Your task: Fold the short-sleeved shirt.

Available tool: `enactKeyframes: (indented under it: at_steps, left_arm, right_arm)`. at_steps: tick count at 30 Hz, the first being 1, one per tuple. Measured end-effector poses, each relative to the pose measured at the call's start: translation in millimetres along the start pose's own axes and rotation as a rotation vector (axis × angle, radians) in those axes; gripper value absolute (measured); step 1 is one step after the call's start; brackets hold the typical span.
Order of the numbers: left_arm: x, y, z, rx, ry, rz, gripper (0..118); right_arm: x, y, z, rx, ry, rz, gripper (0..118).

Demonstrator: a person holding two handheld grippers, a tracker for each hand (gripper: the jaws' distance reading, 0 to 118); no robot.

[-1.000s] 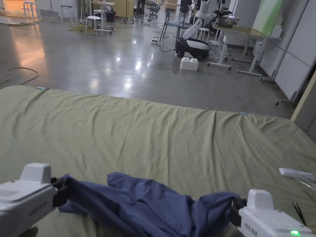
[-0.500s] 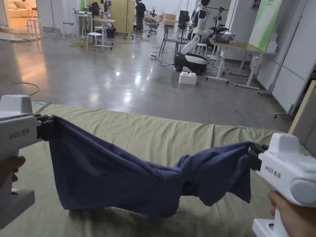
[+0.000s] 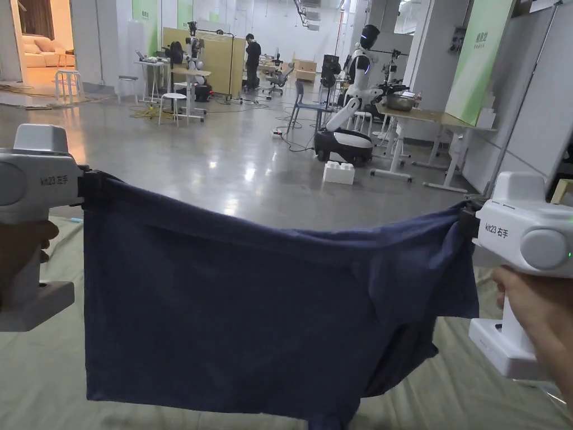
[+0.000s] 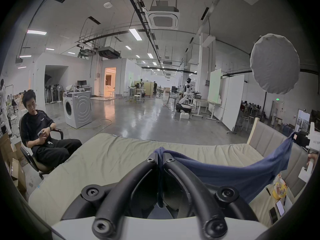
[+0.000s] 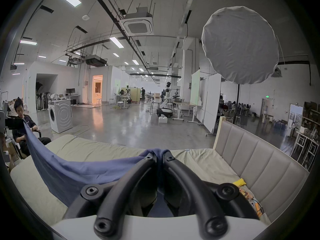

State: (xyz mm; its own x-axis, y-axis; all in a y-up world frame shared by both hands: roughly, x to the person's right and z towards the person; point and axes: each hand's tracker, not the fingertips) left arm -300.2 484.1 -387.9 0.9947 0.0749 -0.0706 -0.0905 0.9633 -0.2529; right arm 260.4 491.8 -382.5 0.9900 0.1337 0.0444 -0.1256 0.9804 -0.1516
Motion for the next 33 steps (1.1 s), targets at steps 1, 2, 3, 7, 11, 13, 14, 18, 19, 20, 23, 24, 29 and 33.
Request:
enactKeyframes:
  at_steps: [1, 2, 3, 7, 11, 13, 14, 18, 19, 20, 23, 24, 29, 33]
  left_arm:
    - [-2, 4, -5, -0.001, 0.003, -0.001, 4]
    - [-4, 7, -8, 0.000, 0.008, 0.005, 4]
    - [-5, 9, -13, -0.001, 0.013, 0.008, 4]
    - [-9, 22, -27, -0.008, 0.026, 0.014, 4]
    - [-7, 39, -35, 0.022, 0.039, -0.010, 4]
    - [-6, 51, -37, 0.037, 0.044, -0.016, 4]
    - [-6, 55, -36, 0.059, 0.040, -0.001, 4]
    - [-2, 55, -30, 0.078, 0.040, -0.005, 4]
    - [-1, 51, -32, 0.073, 0.043, -0.015, 4]
    - [-1, 48, -32, 0.081, 0.045, -0.035, 4]
    - [-2, 31, -33, 0.068, 0.041, -0.045, 4]
    - [-3, 23, -33, 0.039, 0.038, -0.035, 4]
    - [-4, -21, -27, -0.003, 0.045, -0.073, 4]
    - [-5, -53, -10, -0.022, 0.034, -0.075, 4]
  right_arm:
    - [2, 5, -6, -0.011, 0.003, -0.012, 5]
    - [2, 7, -10, -0.015, -0.010, -0.012, 5]
    - [2, 14, -13, 0.024, -0.024, 0.044, 5]
    - [4, 34, -27, 0.035, -0.025, 0.040, 5]
    - [3, 57, -38, 0.064, -0.031, 0.042, 5]
    - [3, 53, -35, 0.090, -0.039, 0.063, 5]
    - [0, 57, -43, 0.045, 0.016, 0.049, 5]
    - [3, 60, -54, 0.041, 0.012, 0.033, 5]
    - [2, 62, -60, 0.042, 0.008, 0.035, 5]
    - [4, 60, -63, 0.038, 0.007, 0.039, 5]
    - [2, 39, -64, 0.035, 0.010, 0.049, 5]
    - [2, 29, -67, 0.018, 0.010, 0.049, 5]
    - [-14, -7, -33, 0.008, 0.010, 0.073, 5]
    - [-10, -41, -24, -0.006, 0.016, 0.071, 5]
